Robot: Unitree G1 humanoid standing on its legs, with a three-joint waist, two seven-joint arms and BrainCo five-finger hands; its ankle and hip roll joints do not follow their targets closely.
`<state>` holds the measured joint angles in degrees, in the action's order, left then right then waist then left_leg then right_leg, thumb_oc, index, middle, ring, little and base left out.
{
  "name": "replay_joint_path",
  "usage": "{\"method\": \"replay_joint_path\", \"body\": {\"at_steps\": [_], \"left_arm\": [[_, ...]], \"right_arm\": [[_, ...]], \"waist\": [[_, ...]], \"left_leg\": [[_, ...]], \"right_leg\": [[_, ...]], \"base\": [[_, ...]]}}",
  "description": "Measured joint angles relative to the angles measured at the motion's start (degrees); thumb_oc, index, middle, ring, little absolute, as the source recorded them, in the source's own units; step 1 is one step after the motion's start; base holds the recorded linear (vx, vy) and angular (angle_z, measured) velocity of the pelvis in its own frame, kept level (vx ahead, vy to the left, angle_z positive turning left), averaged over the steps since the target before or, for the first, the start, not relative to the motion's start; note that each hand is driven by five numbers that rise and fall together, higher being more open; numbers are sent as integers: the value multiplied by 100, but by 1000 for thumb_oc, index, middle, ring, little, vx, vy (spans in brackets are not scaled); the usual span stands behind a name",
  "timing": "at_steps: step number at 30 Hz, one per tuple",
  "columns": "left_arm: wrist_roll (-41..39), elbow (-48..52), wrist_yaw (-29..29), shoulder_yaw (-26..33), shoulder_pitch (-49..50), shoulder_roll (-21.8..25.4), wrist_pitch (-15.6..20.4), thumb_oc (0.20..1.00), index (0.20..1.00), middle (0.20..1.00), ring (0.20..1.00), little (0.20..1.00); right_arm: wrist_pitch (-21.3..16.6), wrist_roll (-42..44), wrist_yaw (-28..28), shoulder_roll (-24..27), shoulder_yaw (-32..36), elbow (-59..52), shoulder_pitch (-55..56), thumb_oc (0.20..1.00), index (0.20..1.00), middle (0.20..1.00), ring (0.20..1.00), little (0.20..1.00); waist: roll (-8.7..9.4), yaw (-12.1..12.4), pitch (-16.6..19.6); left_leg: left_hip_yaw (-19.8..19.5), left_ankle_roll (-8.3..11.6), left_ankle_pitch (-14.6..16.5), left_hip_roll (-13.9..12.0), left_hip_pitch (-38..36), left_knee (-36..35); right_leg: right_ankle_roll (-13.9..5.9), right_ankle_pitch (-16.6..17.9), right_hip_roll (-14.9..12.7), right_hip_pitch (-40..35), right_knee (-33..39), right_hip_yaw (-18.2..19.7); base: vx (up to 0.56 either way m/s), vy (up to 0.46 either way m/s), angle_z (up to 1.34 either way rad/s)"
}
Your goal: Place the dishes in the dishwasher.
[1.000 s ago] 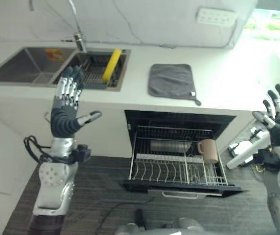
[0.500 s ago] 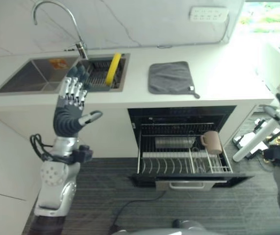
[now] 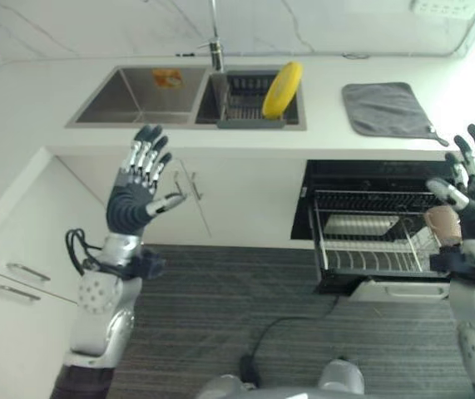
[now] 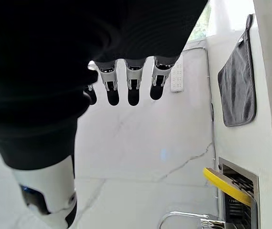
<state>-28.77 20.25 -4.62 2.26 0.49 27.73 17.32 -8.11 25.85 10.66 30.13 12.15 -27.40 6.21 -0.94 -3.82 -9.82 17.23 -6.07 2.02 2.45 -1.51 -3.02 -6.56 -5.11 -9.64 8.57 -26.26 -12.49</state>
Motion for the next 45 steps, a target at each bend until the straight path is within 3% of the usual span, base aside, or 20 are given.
{"method": "replay_joint_path", "body": {"at_steps": [2, 6, 12, 16, 17, 18, 19, 20, 21, 22, 23, 24, 26, 27, 30, 34, 35, 37, 39, 45], "left_arm": [[-9, -4, 3, -5, -114, -14, -77, 1000, 1000, 1000, 1000, 1000], [-8, -3, -42, 0, -85, -16, -174, 1000, 1000, 1000, 1000, 1000], [-141, -1, -129, -119, -73, -14, -249, 1000, 1000, 1000, 1000, 1000], [-183, -6, -124, -356, -173, -41, -250, 1000, 1000, 1000, 1000, 1000], [-248, -11, -120, -351, -172, -50, -251, 1000, 1000, 1000, 1000, 1000], [-412, -82, -115, -349, -178, -122, -274, 1000, 1000, 1000, 1000, 1000], [-499, -107, -66, -356, -148, -261, -321, 1000, 1000, 1000, 1000, 1000], [-516, -92, -62, -360, -106, -281, -333, 1000, 1000, 1000, 1000, 1000], [-556, -71, -60, -357, -62, -272, -341, 1000, 1000, 1000, 1000, 1000], [-616, -67, -60, -345, -20, -274, -342, 1000, 1000, 1000, 1000, 1000], [-616, -71, -58, -281, 61, -277, -341, 1000, 1000, 1000, 1000, 1000], [-619, -172, -44, -208, 76, -278, -303, 1000, 1000, 1000, 1000, 1000], [-661, -412, 72, -186, 71, -276, -245, 1000, 1000, 1000, 1000, 1000], [-660, -507, 65, -211, 76, -288, -205, 1000, 1000, 1000, 1000, 1000], [-657, -506, 15, -223, 111, -375, -115, 1000, 1000, 1000, 1000, 1000], [-643, -469, 78, -241, 94, -402, -104, 1000, 1000, 1000, 1000, 1000], [-613, -468, 100, -250, 29, -416, -122, 1000, 1000, 1000, 1000, 1000], [-601, -439, 108, -285, -122, -428, -160, 1000, 1000, 1000, 1000, 1000], [-597, -271, 94, -284, -152, -422, -252, 1000, 1000, 1000, 1000, 1000], [-611, -233, -156, -299, -163, -361, -553, 1000, 1000, 1000, 1000, 1000]], "right_arm": [[0, 7, 2, 18, 39, 9, 116, 1000, 1000, 1000, 1000, 1000], [-23, 90, -31, 21, 447, 296, 243, 1000, 1000, 1000, 1000, 1000], [-31, 183, -3, -54, 395, 584, 167, 1000, 1000, 1000, 1000, 1000], [-61, 155, 103, -28, 167, 728, -92, 1000, 1000, 1000, 1000, 1000], [-65, 151, 107, -37, 150, 754, -88, 1000, 1000, 1000, 1000, 1000], [-61, 119, 88, -35, 144, 828, -92, 1000, 1000, 1000, 1000, 1000], [-61, 115, 48, -12, 236, 855, -90, 1000, 1000, 1000, 1000, 1000], [-92, 116, 41, -26, 256, 897, -103, 1000, 1000, 1000, 1000, 1000], [-95, 114, 23, -26, 226, 893, -107, 1000, 1000, 1000, 1000, 1000], [-96, 115, -30, -74, 210, 897, -107, 1000, 1000, 1000, 1000, 1000], [-95, 113, -93, -190, 179, 899, -136, 1000, 1000, 1000, 1000, 1000], [-110, 98, -176, -225, 144, 1004, -198, 1000, 1000, 1000, 1000, 1000], [-65, 16, -312, 9, 69, 1239, -227, 1000, 1000, 1000, 1000, 1000], [-68, 19, -398, 133, 177, 1230, -93, 1000, 1000, 1000, 1000, 1000], [-64, 141, -470, 254, 353, 1230, -9, 1000, 1000, 1000, 1000, 1000], [2, 184, -775, 350, 366, 814, 101, 1000, 1000, 1000, 1000, 1000], [3, 183, -742, 319, 289, 696, 110, 1000, 1000, 1000, 1000, 1000], [5, 175, -722, 268, 146, 418, 107, 1000, 1000, 1000, 1000, 1000], [2, 113, -697, 180, 22, 147, 112, 1000, 1000, 1000, 1000, 1000], [26, -114, -483, -68, -38, 231, 361, 1000, 1000, 1000, 1000, 1000]], "waist": [[84, -109, 19], [131, -257, 28], [93, -339, 170], [-2, -347, 269], [74, -354, 265], [316, -349, 262], [474, -336, 265], [473, -332, 261], [470, -328, 258], [460, -346, 260], [474, -338, 262], [368, -344, 258], [143, -260, 149], [71, -289, 119], [-7, -368, 133], [3, -337, 105], [11, -347, 107], [5, -327, 109], [-11, -263, 128], [1, -35, 153]], "left_leg": [[-112, 30, -20, 90, -78, -103], [-234, 105, 37, 239, -232, -99], [-462, 235, 121, 178, -475, -51], [-440, 499, 251, 31, -408, 288], [-408, 637, 306, 5, -189, 746], [-305, 1030, 200, -47, 502, 2099], [43, 1271, 68, -426, 1342, 3814], [73, 1254, 100, -893, 1867, 4890], [-100, 1246, 111, -1065, 2036, 4928], [-153, 1200, 130, -1262, 2080, 4581], [56, 1129, 105, -1320, 1811, 3438], [35, 1123, 22, -1135, 1439, 1538], [-535, 1173, -469, -1019, 972, -261], [-536, 1265, -760, -1153, 961, -221], [-166, 1249, -800, -1296, 1046, -221], [149, 669, -1140, -821, 657, -258], [138, 387, -1063, -579, 484, -256], [63, 200, -810, -288, 243, -251], [-111, -55, -567, -13, -25, -218], [-374, -373, -243, 299, -395, -213]], "right_leg": [[31, -315, 495, 19, 41, 151], [175, -298, 795, -6, 833, 258], [724, 522, 1030, -632, 2258, 256], [842, 566, 1162, -833, 2498, 281], [883, 489, 1125, -809, 2450, 285], [1116, 375, 965, -777, 2396, 260], [1178, 317, 855, -689, 2350, 230], [1218, 293, 974, -704, 2343, 224], [1262, 262, 1042, -744, 2314, 257], [1172, 317, 1119, -739, 2329, 286], [1086, 359, 1135, -792, 2487, 397], [879, 502, 1159, -879, 2761, 581], [808, 557, 1310, -1205, 3008, 897], [901, 471, 1400, -1538, 3119, 927], [966, 269, 1428, -1756, 3119, 950], [489, -96, 847, -2123, 2950, 1135], [328, -198, 621, -2120, 2583, 977], [226, -260, 349, -2050, 1899, 712], [6, -450, -19, -1432, 231, 518], [-71, -438, -379, 77, -1283, 559]], "base": [[79, 49, 37], [87, -33, 19], [64, -157, 4], [13, -261, -5], [-3, -255, 11], [3, -214, 14], [33, -88, 10], [98, 6, -2], [143, 102, -10], [218, 239, -28], [376, 414, -48], [391, 405, -63], [418, 348, -78], [493, 462, -59], [346, 457, -18], [242, 399, -25], [254, 419, 13], [232, 389, 31], [224, 378, 46], [179, 288, 43]]}}
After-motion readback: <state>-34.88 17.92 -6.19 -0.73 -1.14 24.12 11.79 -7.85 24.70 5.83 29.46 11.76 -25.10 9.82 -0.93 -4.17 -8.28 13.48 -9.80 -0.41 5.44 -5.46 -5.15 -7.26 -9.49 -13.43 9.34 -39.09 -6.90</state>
